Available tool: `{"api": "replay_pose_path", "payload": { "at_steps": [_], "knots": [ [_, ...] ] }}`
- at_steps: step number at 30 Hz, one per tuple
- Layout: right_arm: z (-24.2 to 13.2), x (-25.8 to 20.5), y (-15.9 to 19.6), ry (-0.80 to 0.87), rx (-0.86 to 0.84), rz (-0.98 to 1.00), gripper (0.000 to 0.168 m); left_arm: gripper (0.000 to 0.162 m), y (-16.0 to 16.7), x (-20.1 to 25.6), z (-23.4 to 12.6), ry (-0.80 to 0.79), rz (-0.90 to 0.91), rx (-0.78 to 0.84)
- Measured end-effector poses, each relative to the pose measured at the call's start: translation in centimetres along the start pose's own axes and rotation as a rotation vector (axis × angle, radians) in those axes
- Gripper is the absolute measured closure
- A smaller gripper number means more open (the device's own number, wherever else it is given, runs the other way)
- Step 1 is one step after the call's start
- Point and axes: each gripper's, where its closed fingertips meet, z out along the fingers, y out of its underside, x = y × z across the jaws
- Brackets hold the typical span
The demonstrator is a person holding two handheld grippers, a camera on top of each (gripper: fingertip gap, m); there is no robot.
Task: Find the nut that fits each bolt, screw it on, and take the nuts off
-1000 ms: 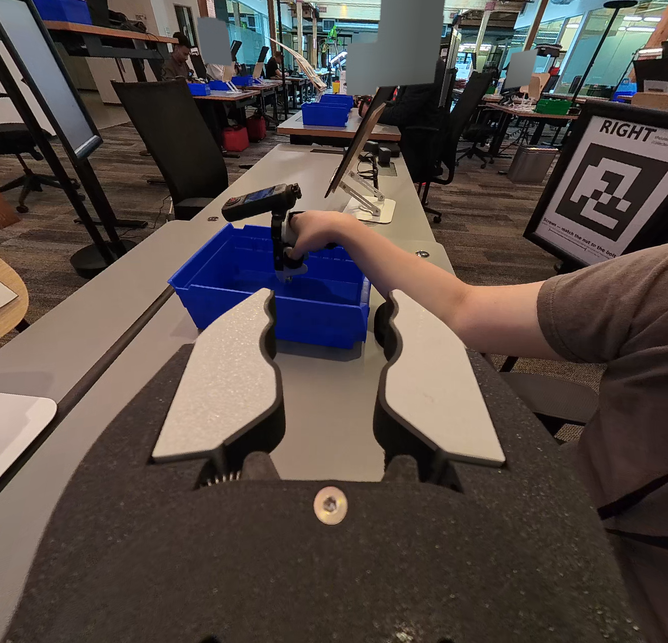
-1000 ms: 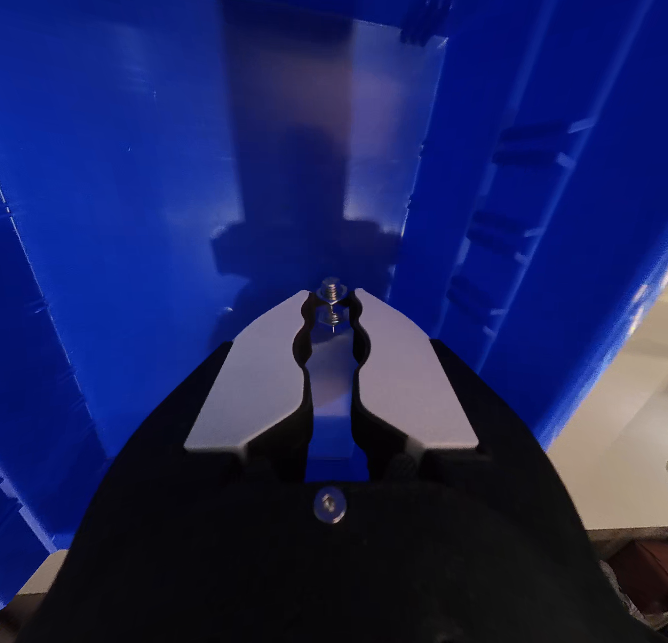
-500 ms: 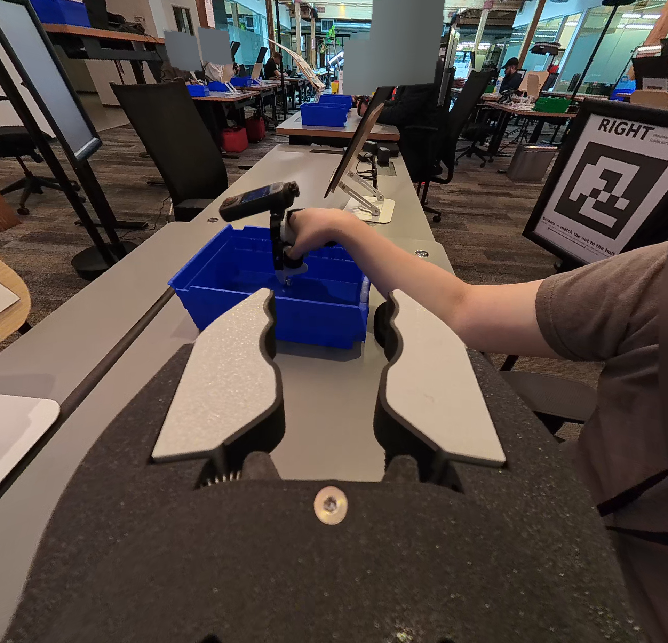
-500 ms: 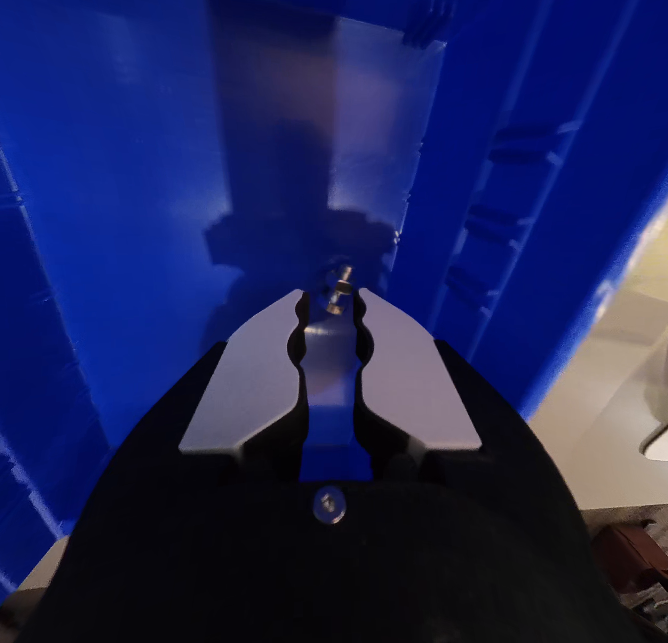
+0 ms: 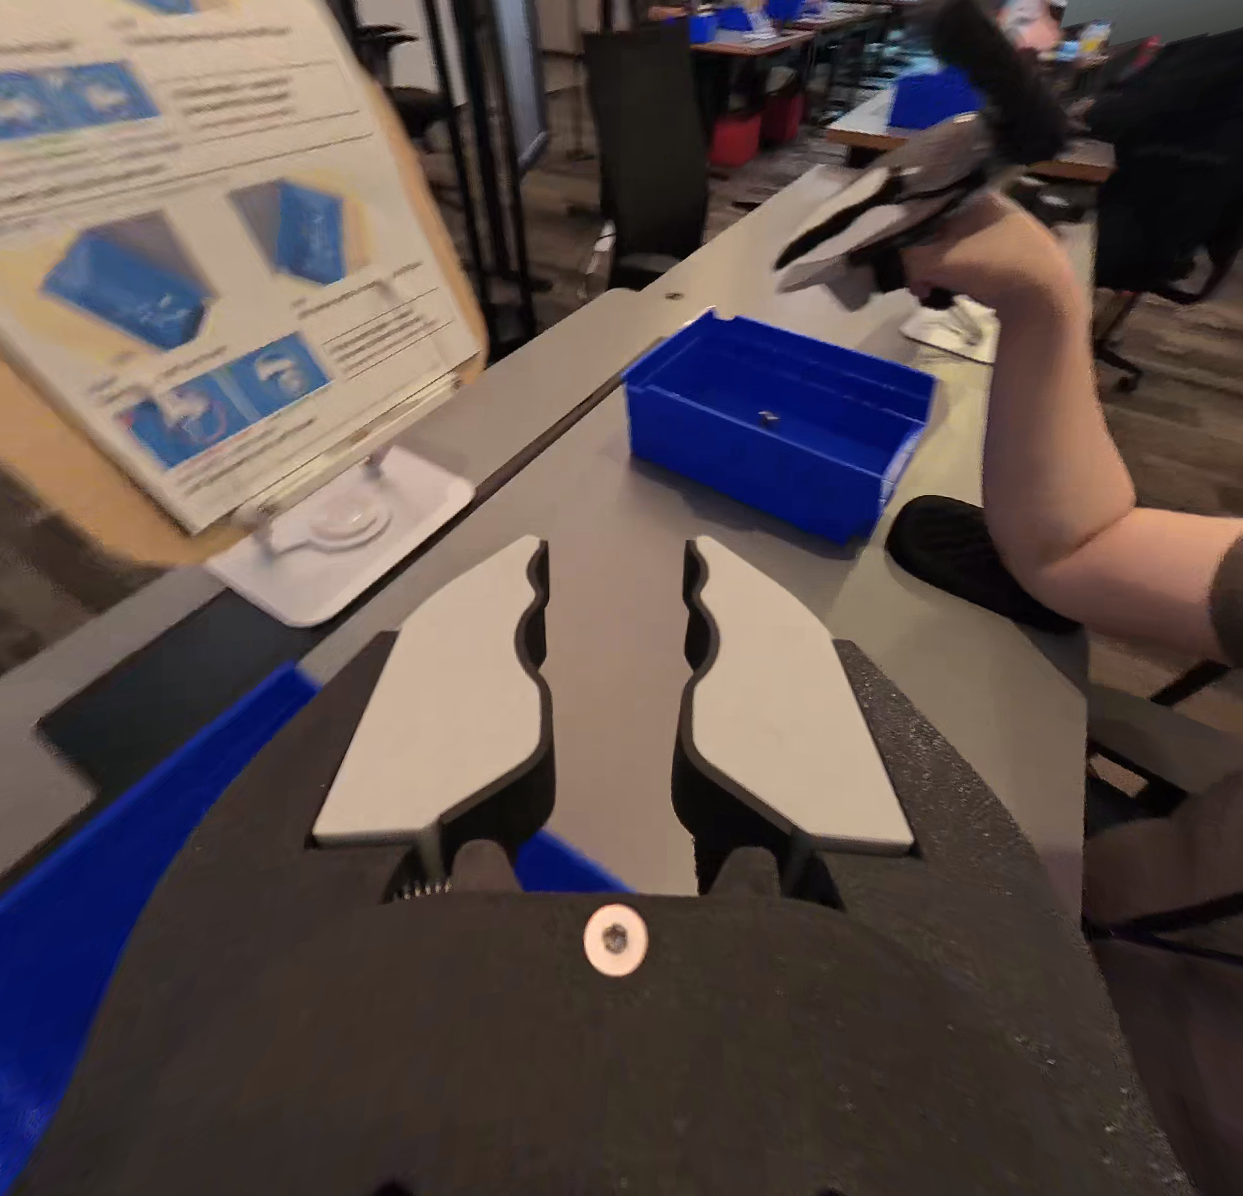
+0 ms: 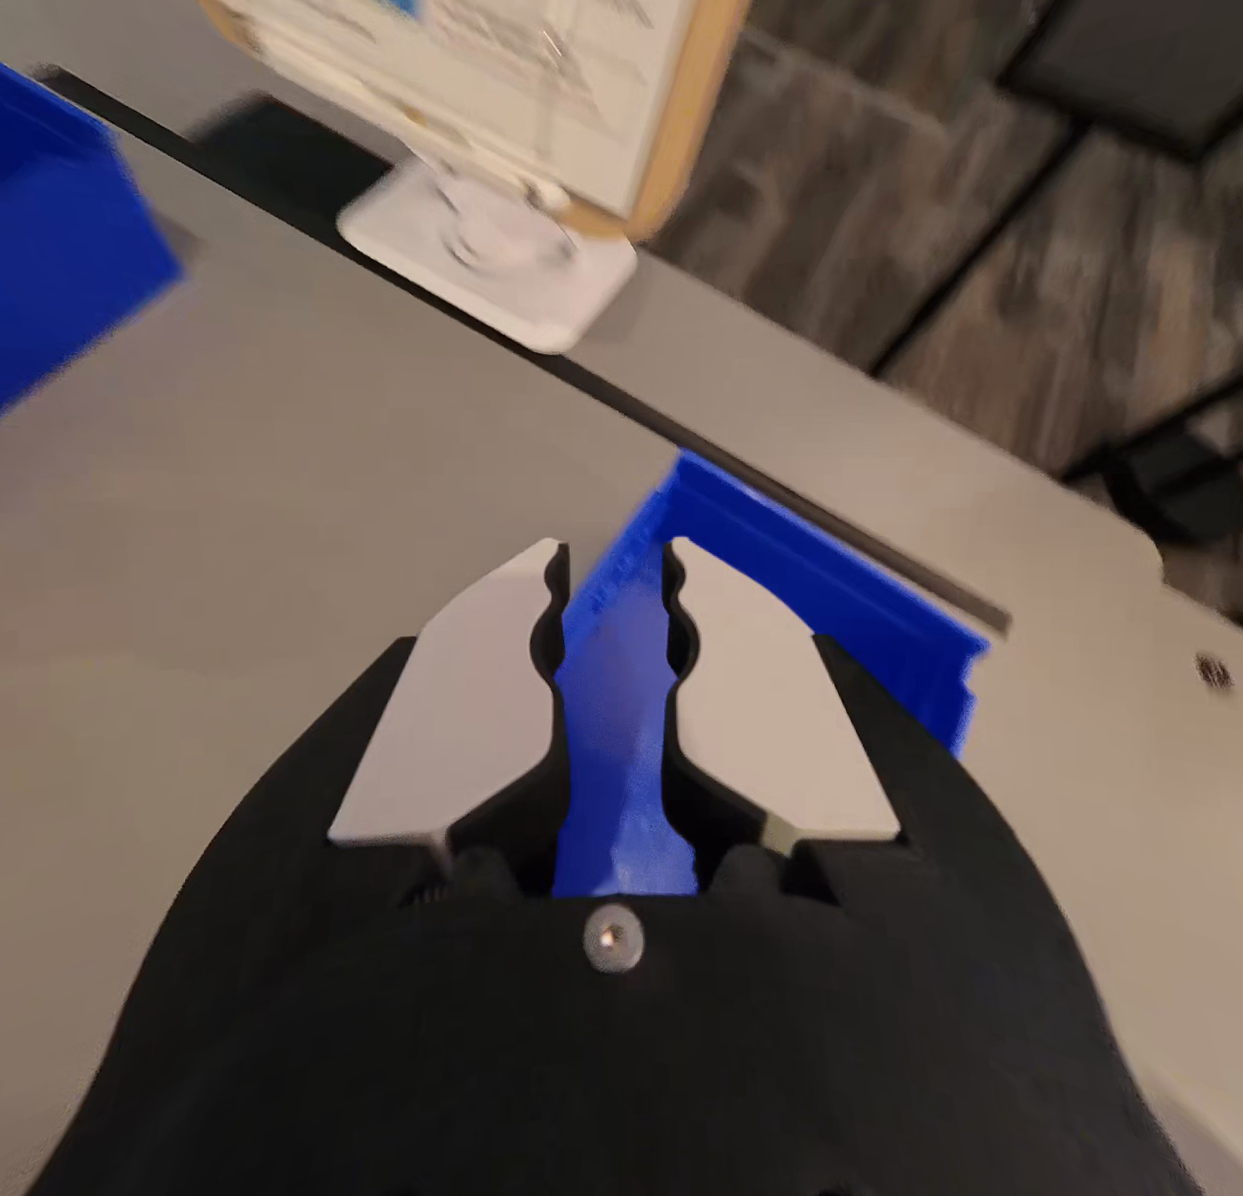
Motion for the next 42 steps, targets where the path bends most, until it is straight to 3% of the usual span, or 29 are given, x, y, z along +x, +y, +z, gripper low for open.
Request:
{"api": "replay_pose_path", "payload": {
  "at_steps": [3,7,10,14,17,31,37,42],
  "knots": [
    [-1.3,-2.5,-2.8,-0.077,0.155,-0.060,0.138,0.127,2.7,-2.8,-2.6,-0.162,-0.051,-0.112],
    [-1.6,-3.3,-3.9,-0.078,0.211,-0.098,0.135,0.144,9.9,-7.0,-4.7,-0.408,-0.248,-0.448],
    [-0.7,-3.4,-3.1,-0.081,0.159,-0.099,0.131,0.156,13.9,-9.1,-4.5,-0.445,-0.343,-0.598],
    [0.5,-3.3,-2.1,-0.074,0.093,-0.109,0.128,0.150,20.1,-11.5,-5.1,-0.552,-0.516,-0.867],
    [1.0,-3.2,-1.6,-0.069,0.062,-0.122,0.128,0.151,22.8,-12.4,-4.3,-0.542,-0.573,-0.937],
    [2.1,-2.3,-0.3,-0.014,-0.021,-0.140,0.126,0.141,28.5,-15.1,-3.6,-0.609,-0.814,-1.011],
    [2.3,-1.3,0.2,0.019,-0.045,-0.130,0.126,0.143,28.8,-14.8,-3.2,-0.609,-0.824,-1.036],
    [2.3,-1.4,0.3,0.022,-0.053,-0.141,0.126,0.135,29.3,-14.4,-3.2,-0.618,-0.828,-1.080]
  ]
}}
